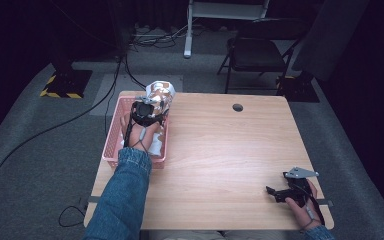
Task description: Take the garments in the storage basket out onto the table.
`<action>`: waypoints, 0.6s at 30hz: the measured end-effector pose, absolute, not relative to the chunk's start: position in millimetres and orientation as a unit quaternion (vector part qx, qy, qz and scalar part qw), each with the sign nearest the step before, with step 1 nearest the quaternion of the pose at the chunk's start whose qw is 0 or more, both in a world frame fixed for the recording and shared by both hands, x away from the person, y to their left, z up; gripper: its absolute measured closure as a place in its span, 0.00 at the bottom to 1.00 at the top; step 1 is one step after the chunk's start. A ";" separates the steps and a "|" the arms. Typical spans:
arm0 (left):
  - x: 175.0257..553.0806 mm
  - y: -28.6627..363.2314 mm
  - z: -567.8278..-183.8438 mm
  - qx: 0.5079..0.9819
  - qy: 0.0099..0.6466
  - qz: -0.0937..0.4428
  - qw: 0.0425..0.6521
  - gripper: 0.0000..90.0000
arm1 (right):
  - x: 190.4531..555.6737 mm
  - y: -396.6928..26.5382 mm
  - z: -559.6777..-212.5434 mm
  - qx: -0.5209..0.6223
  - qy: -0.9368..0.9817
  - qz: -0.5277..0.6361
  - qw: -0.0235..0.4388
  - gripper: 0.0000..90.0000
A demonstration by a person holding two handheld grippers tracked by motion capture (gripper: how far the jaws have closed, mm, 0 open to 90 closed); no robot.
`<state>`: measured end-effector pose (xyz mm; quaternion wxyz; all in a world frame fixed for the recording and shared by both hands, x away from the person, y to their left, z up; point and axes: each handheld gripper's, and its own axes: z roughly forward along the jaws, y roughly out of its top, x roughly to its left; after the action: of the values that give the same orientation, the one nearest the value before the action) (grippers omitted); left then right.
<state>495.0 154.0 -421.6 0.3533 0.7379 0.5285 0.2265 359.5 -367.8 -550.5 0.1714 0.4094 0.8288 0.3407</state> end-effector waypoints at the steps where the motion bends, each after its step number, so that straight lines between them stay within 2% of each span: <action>1: 494.1 152.6 -419.4 0.739 0.527 0.227 0.353 0.66 | 359.4 -367.7 -550.5 0.409 0.829 0.341 0.171 0.00; 18: 482.6 113.8 -388.1 0.750 0.482 0.234 0.387 0.66 | 359.1 -367.3 -550.5 0.406 0.831 0.342 0.169 0.00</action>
<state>482.6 113.8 -388.1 0.3868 0.7505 0.4822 0.2337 359.1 -367.3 -550.5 0.1686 0.4059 0.8308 0.3415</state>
